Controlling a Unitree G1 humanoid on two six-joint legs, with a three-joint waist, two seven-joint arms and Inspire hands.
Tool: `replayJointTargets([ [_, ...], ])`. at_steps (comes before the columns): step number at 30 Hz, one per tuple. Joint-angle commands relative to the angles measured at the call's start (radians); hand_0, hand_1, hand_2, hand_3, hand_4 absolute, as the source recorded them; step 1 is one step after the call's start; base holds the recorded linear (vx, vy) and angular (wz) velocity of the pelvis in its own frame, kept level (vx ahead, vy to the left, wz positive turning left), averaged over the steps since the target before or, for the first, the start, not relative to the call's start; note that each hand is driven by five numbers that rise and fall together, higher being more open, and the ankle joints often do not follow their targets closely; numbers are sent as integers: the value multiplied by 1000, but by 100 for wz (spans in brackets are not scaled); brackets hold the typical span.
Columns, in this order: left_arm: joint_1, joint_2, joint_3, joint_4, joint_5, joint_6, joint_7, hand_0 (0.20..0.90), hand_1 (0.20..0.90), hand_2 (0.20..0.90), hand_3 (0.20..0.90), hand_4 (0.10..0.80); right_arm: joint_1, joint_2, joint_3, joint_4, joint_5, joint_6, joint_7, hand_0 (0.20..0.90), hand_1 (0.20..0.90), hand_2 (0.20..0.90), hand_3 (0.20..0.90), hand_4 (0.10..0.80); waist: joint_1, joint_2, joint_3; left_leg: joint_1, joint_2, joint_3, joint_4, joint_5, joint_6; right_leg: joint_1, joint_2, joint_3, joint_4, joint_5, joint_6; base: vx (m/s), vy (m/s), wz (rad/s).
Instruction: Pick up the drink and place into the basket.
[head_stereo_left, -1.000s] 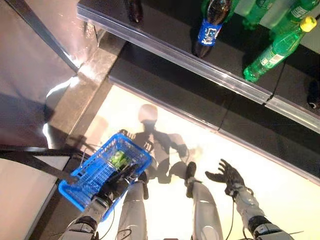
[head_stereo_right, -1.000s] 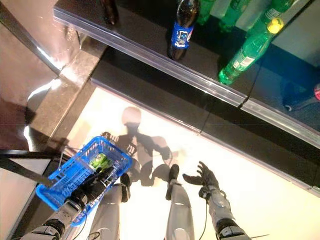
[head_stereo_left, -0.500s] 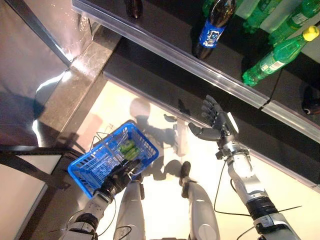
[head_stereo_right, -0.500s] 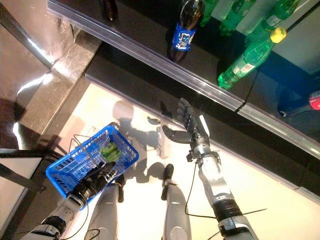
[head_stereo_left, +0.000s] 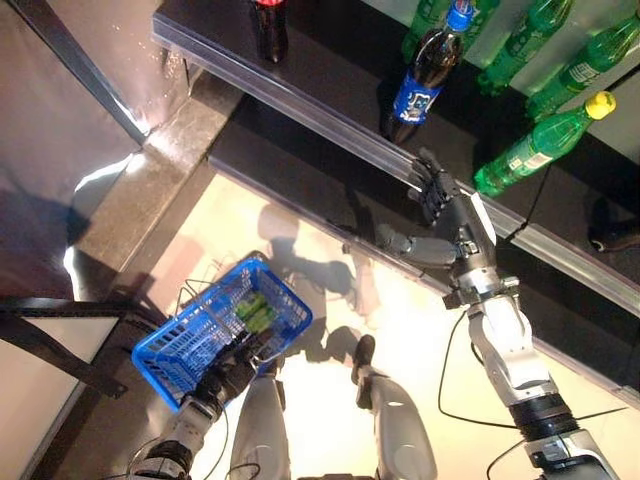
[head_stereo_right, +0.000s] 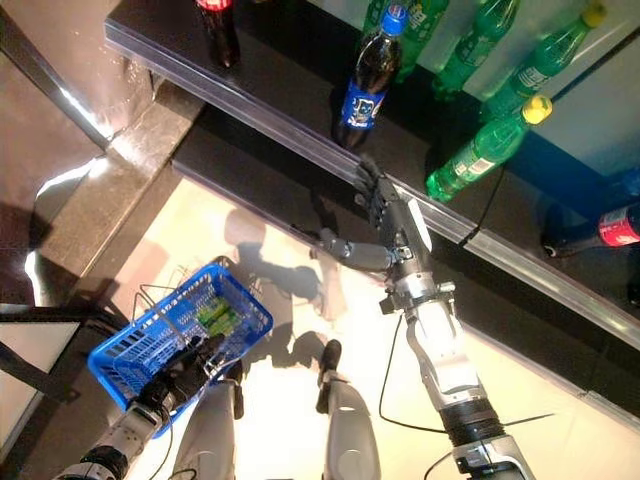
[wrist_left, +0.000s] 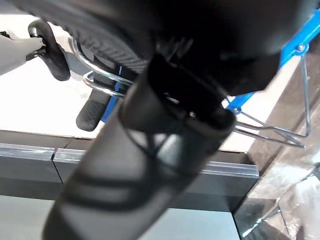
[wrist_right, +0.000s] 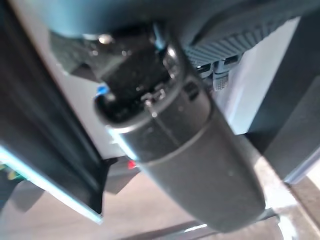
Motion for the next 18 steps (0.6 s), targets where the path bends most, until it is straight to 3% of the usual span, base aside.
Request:
replayJointTargets([
  [1,83,-35,-30,-75,-23,-1,-117,300,300,300,200,100,9,-51,-109,-180,26,-138,-9,900,900,900,900,800,9,18,-76,-39,26,-53,-79,154,1,47,-52,9,75,-68,36,57,22,-1],
  [11,107,-43,-25,-77,-12,10,-119,300,300,300,200,100,15,-60,-140,-241,42,-154,-22,900,900,900,900,800,8,32,-69,-16,25,-46,-89,164,0,77,-59,2,67,-68,33,44,16,1],
  [18,115,-43,-31,-81,0,20,-113,300,300,300,200,100,-1,-66,-151,-202,44,-149,-103,900,900,900,900,800,22,34,-67,-2,30,-44,-84,165,-4,111,-70,-18,61,-69,34,53,-9,0],
])
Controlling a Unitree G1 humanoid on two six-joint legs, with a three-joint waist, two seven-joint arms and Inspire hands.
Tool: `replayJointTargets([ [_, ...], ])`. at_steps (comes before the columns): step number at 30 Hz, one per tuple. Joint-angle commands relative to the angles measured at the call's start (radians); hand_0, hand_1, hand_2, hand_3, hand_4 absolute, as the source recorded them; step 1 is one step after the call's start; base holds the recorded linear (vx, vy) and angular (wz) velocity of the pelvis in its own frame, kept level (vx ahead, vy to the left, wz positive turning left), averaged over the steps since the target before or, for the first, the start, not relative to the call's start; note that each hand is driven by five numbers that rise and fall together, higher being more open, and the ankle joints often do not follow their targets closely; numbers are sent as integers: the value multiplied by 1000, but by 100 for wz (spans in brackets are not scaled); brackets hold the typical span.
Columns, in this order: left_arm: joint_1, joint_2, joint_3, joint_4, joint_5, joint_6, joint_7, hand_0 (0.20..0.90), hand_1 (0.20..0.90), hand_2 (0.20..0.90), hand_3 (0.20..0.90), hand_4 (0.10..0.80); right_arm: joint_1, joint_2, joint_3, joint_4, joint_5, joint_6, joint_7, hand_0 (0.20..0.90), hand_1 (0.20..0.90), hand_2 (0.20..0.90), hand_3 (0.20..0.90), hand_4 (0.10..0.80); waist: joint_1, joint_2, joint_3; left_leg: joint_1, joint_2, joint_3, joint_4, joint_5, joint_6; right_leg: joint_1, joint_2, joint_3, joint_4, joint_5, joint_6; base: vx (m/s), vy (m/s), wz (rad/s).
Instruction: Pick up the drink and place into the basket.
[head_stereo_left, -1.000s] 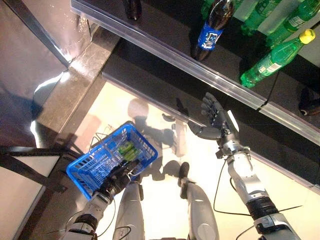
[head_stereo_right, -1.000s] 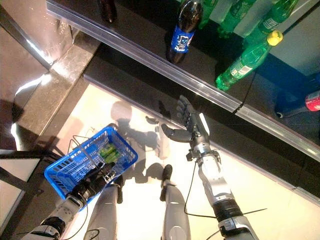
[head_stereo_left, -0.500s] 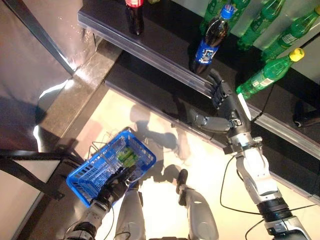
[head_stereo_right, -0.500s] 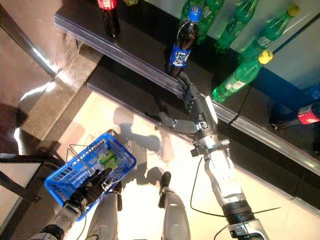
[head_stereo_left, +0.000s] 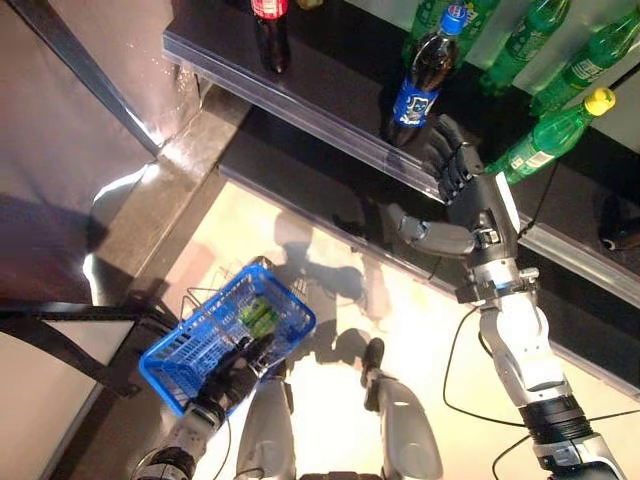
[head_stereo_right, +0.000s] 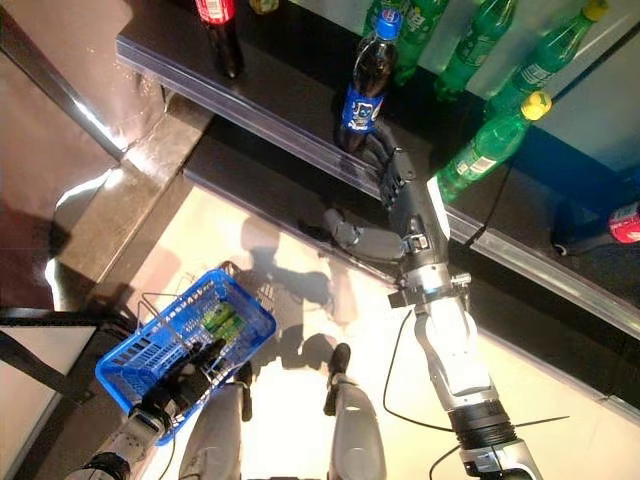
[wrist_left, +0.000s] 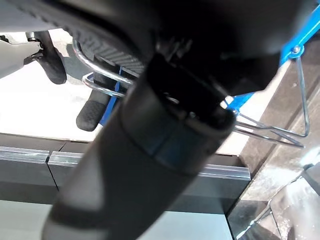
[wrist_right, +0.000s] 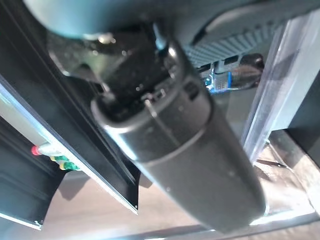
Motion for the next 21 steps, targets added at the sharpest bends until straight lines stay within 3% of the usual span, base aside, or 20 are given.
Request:
replayJointTargets([
  [1,100,-24,-33,-80,-1,6,-112,300,300,300,200,100,-10,-52,-110,-131,44,-128,-64,900,900,900,900,800,19,-18,-96,-53,32,-47,-66,162,-1,64,-70,-19,68,-65,32,78,-45,3],
  [21,113,-12,-56,-99,66,67,-94,300,300,300,200,100,-166,-88,-123,43,68,-37,-205,900,900,900,900,800,67,-1,-89,-38,38,-73,-30,168,-12,127,-86,-56,69,-64,25,61,-15,5],
])
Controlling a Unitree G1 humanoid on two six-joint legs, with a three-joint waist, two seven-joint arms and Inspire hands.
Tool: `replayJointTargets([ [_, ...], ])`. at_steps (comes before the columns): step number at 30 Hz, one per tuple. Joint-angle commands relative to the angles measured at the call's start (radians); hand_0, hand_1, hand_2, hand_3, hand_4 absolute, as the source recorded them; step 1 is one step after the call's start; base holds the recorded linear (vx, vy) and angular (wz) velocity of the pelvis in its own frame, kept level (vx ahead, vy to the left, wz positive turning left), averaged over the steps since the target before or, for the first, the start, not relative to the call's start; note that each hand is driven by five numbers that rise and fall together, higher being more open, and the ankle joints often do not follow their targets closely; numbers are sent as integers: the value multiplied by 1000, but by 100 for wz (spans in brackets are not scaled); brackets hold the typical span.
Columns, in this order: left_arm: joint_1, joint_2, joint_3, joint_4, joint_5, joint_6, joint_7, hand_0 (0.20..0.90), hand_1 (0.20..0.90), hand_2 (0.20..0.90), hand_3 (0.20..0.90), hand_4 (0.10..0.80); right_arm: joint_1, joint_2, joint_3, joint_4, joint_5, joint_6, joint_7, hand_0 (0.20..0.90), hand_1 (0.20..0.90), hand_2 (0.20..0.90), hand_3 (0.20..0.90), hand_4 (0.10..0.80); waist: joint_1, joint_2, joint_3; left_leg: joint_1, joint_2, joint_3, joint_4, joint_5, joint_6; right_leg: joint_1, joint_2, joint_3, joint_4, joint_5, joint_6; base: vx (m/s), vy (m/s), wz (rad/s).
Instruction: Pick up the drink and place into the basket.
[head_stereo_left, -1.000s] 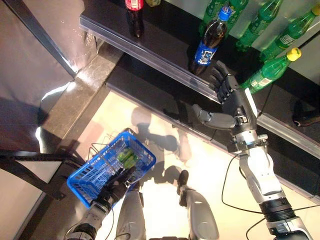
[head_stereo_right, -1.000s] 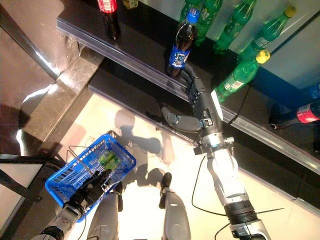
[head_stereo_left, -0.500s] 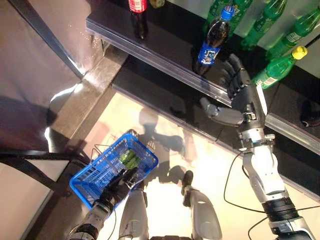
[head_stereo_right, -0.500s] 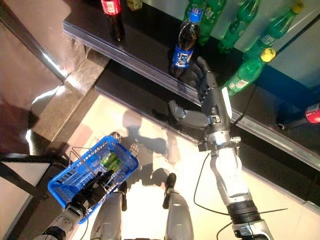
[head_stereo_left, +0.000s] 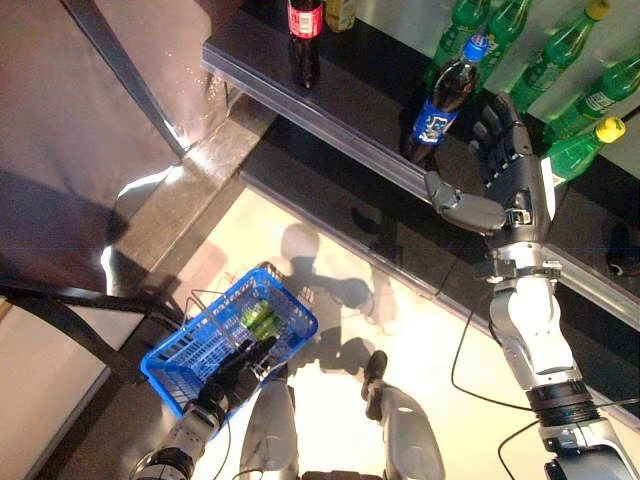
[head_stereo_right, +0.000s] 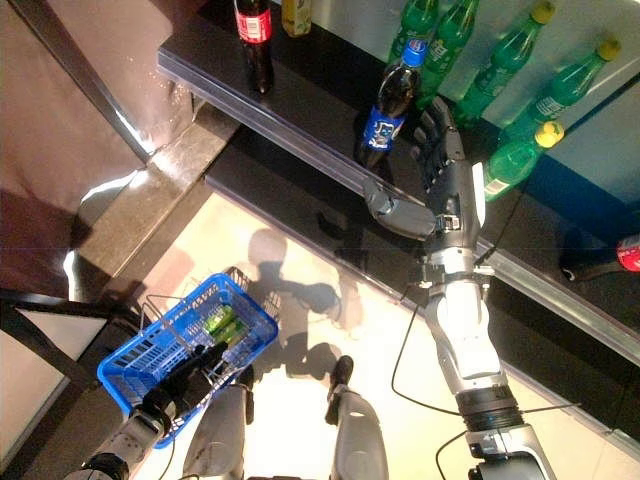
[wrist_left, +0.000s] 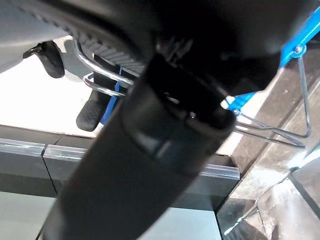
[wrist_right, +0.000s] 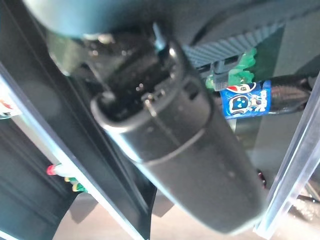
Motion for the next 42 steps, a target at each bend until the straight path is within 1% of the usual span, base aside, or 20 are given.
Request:
replayJointTargets([
  [1,112,-20,-56,-95,24,41,-94,300,300,300,200,100,-78,-58,-95,-52,33,-55,-35,900,900,900,900,800,20,-2,-88,-70,37,-37,-28,157,-5,70,-85,-15,69,-55,30,50,0,13],
  [9,110,-8,-78,-93,47,70,-91,300,300,300,200,100,-168,-112,-82,91,62,27,-84,900,900,900,900,800,43,4,-92,-62,33,-51,-18,163,-6,89,-93,-30,72,-48,28,58,-10,4],
  [20,97,9,-113,-95,54,95,-90,300,300,300,200,100,-320,-176,-64,287,101,118,-162,900,900,900,900,800,70,15,-82,-59,29,-66,6,151,-5,97,-101,-35,94,-52,28,27,-3,3],
  [22,93,11,-118,-93,52,99,-89,300,300,300,200,100,-351,-188,-60,326,118,127,-161,900,900,900,900,800,73,16,-84,-59,27,-68,-1,158,-5,97,-103,-40,90,-47,28,16,5,10],
  [28,83,21,-134,-96,50,110,-84,300,300,300,200,100,-434,-208,-35,418,151,145,-154,900,900,900,900,800,85,22,-75,-61,23,-72,15,146,-3,88,-107,-39,114,-52,30,8,1,7],
  [30,81,24,-136,-95,49,111,-87,300,300,300,200,100,-450,-212,-31,437,154,151,-152,900,900,900,900,800,86,22,-76,-64,22,-73,10,152,-2,83,-108,-40,112,-48,30,0,0,0],
  [32,75,30,-143,-95,51,115,-85,300,300,300,200,100,-482,-226,-11,472,152,169,-148,900,900,900,900,800,91,22,-71,-65,21,-75,17,144,-1,78,-109,-39,122,-52,32,0,0,0],
  [42,53,43,-168,-92,39,114,-102,300,300,300,200,100,-623,-256,78,592,168,209,-123,900,900,900,900,800,107,26,-60,-70,15,-83,8,144,3,57,-113,-44,134,-55,30,-3,1,0],
])
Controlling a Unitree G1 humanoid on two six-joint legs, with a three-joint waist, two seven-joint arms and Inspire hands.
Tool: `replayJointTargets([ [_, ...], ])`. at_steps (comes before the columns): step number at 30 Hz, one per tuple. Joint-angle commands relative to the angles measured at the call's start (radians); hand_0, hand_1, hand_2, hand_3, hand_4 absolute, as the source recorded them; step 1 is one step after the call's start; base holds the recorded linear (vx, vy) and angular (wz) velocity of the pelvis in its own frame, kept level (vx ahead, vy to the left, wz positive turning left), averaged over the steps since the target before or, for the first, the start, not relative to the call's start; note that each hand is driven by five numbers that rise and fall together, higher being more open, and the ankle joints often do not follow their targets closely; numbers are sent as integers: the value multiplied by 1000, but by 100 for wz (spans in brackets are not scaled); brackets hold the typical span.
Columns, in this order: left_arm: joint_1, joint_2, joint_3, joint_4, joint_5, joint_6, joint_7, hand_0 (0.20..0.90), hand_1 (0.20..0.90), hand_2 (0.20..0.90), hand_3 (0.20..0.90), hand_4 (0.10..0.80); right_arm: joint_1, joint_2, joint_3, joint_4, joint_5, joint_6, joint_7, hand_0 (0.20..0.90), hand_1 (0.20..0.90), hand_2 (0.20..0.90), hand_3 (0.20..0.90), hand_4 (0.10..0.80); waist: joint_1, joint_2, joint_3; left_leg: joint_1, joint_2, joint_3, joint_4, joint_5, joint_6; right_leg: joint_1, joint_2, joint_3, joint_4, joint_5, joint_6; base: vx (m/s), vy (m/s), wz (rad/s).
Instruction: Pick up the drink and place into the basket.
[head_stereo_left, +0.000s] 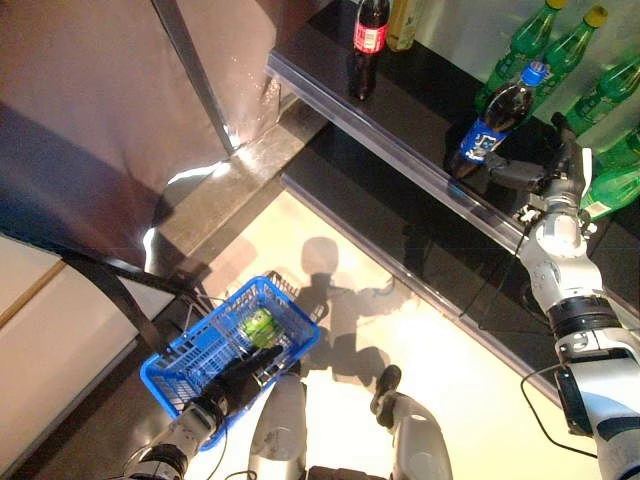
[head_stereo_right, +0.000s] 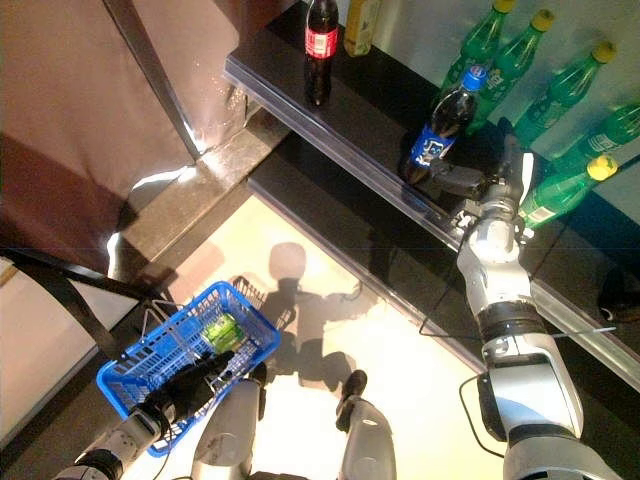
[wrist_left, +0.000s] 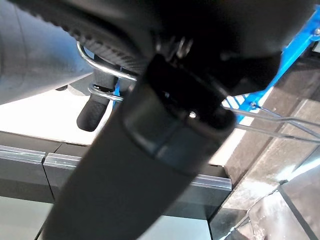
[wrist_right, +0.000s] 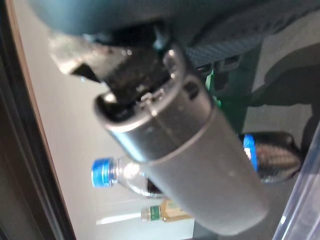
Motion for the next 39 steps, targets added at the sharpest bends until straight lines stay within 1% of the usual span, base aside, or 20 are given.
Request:
replayJointTargets([
  [1,69,5,-118,-89,-2,28,-102,300,300,300,200,100,-142,-127,30,-32,13,-62,-4,900,900,900,900,800,26,-17,-80,-81,40,-34,-17,146,0,25,-77,-2,69,-15,28,-30,8,4],
  [8,53,19,-122,-87,-8,31,-111,300,300,300,200,100,-222,-147,78,45,20,-37,-4,900,900,900,900,800,35,-16,-70,-89,33,-40,-19,143,6,-2,-81,-2,89,-17,28,-24,3,6],
  [17,32,24,-132,-94,-28,31,-105,300,300,300,200,100,-282,-162,104,100,37,-28,12,900,900,900,900,800,39,-12,-65,-96,22,-43,-29,138,15,-34,-90,-1,108,-19,30,-20,7,2],
  [23,29,25,-135,-91,-28,28,-118,300,300,300,200,100,-317,-163,104,140,84,-18,21,900,900,900,900,800,43,-7,-62,-99,13,-44,-35,135,21,-53,-97,-3,120,-21,32,-18,6,3],
  [25,26,25,-141,-88,-32,28,-122,300,300,300,200,100,-337,-162,107,154,131,-19,28,900,900,900,900,800,45,-4,-62,-99,9,-44,-39,133,23,-59,-100,-3,124,-23,32,0,0,0],
  [39,31,8,-162,-85,-42,12,-136,300,300,300,200,100,-387,-145,82,204,294,-43,117,900,900,900,900,800,56,12,-65,-102,-11,-44,-60,132,32,-87,-118,-14,135,-27,35,1,9,1],
])
